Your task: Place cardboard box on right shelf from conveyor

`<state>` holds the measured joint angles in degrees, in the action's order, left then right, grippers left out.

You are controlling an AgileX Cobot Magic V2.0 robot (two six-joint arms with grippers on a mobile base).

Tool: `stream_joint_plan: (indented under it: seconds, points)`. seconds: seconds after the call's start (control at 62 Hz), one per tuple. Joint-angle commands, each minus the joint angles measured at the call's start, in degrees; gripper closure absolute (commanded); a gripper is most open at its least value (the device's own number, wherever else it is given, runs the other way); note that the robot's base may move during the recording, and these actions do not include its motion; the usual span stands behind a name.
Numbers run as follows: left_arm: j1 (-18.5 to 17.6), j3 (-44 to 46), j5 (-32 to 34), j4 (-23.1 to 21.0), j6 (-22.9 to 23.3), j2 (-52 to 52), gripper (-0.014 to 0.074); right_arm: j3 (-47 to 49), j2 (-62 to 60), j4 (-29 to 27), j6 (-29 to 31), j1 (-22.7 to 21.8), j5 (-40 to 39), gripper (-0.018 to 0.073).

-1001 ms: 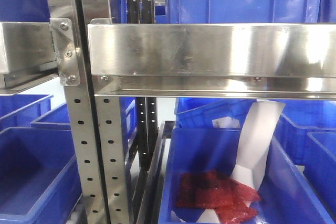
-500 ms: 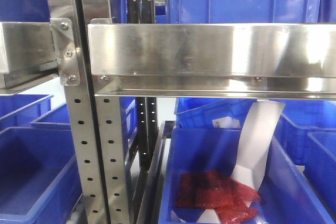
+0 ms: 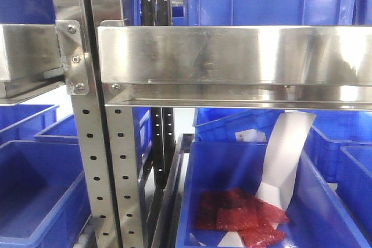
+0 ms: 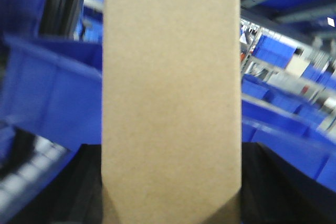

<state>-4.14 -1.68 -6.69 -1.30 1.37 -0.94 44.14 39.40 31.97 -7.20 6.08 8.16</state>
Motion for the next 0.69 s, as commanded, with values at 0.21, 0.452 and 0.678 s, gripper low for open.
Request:
stream_joint_plan:
  seconds: [0.21,0.452,0.678]
  points:
    - [-0.09,-0.59,4.92,0.07,0.27,-0.47,0.0713,5.44,18.52,30.77,0.32,4.21,-6.72,0.0503]
    - [-0.09,-0.59,4.92,0.07,0.27,-0.47,0.0713,5.55,26.96,47.53,0.32,4.21,-6.79,0.0503]
    - [-0.09,-0.59,4.92,0.07,0.27,-0.47,0.0713,10.34,33.33,52.59,0.32,4.21,-6.09,0.0503]
